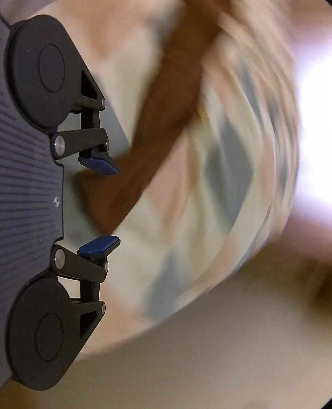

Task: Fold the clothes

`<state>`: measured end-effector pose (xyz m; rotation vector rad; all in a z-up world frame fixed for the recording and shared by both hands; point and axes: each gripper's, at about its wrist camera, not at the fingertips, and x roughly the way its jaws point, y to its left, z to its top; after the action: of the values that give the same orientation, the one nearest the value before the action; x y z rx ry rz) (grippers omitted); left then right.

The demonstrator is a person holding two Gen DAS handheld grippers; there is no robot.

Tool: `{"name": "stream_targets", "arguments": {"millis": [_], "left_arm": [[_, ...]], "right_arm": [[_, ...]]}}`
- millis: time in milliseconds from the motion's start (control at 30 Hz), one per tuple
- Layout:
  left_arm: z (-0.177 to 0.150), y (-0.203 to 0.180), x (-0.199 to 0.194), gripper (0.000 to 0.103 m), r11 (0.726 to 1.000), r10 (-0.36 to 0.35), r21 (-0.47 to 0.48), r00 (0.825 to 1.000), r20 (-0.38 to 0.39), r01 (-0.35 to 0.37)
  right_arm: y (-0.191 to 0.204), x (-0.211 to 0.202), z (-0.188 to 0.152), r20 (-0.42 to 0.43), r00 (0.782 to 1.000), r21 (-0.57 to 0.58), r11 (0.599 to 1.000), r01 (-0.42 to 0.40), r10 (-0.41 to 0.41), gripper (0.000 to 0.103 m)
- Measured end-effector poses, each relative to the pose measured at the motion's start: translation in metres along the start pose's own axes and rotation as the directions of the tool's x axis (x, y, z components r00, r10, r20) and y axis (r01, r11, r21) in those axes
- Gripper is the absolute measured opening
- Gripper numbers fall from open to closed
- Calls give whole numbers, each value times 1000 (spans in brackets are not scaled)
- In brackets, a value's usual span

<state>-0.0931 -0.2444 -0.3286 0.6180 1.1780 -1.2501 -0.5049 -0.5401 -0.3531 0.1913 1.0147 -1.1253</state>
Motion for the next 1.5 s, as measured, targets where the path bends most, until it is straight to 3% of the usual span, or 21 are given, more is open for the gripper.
{"name": "stream_targets", "arguments": {"millis": [67,100,133,233,367,433,500,633,700,733,767,867,933,1033,1167,1233,1267,1333,1400,1433,1500], "left_arm": [[1,-4,3,31,1000,2,13,1000,-3,-2],[2,-5,3,31,1000,5,21,1000,1,-5],[3,-6,3,31,1000,7,30,1000,6,-8],[8,-5,2,31,1000,9,20,1000,14,-9],[15,1,8,31,1000,10,-16,1000,17,-10],[18,2,9,31,1000,5,-29,1000,20,-4],[20,6,8,31,999,8,-47,1000,26,-6],[24,36,-11,32,992,60,-116,995,80,-50],[26,62,-24,32,981,117,-167,987,113,-97],[26,77,-30,32,972,157,-195,979,127,-130],[27,92,-36,32,962,197,-219,971,137,-164],[28,142,-56,32,922,316,-284,934,166,-261],[29,180,-69,35,889,390,-329,903,181,-318],[31,251,-92,39,821,461,-466,865,197,-331],[28,360,-122,41,681,494,-709,830,260,-183],[29,407,-132,44,617,537,-772,800,270,-154],[36,421,-133,44,629,567,-750,781,261,-206],[54,441,-129,45,686,625,-631,738,255,-363],[70,454,-118,53,735,639,-489,720,270,-469],[77,461,-112,61,748,641,-435,717,274,-502],[88,480,-99,63,762,629,-395,732,264,-513]], "right_arm": [[18,14,0,-59,998,-174,985,-10,-1,39],[20,24,0,-109,994,-211,977,-33,10,10],[17,32,3,-139,990,-214,977,-26,-4,0],[-5,53,18,-181,978,-142,987,80,-105,0],[-33,81,38,-247,941,-54,973,224,-231,0],[-48,95,48,-284,914,-13,955,297,-288,8],[-62,109,58,-322,883,24,929,369,-342,51],[-91,136,78,-404,804,90,856,508,-435,69],[-84,120,82,-358,810,142,831,538,-464,79],[-75,108,82,-324,830,181,832,525,-453,79],[-63,93,83,-289,867,228,850,475,-407,79],[-11,52,83,-184,963,347,904,250,-196,79],[37,34,83,-162,986,382,919,94,-33,79],[110,16,90,-169,974,405,912,-72,153,78],[207,-7,110,-173,931,454,865,-213,320,78],[240,-20,118,-177,915,477,845,-242,362,79],[257,-25,123,-181,912,478,844,-245,368,79],[292,-34,132,-197,908,473,847,-242,369,79],[320,-41,136,-218,905,472,851,-229,365,79],[334,-43,139,-228,904,473,853,-222,361,79],[358,-48,143,-247,900,480,852,-207,358,79]]}}
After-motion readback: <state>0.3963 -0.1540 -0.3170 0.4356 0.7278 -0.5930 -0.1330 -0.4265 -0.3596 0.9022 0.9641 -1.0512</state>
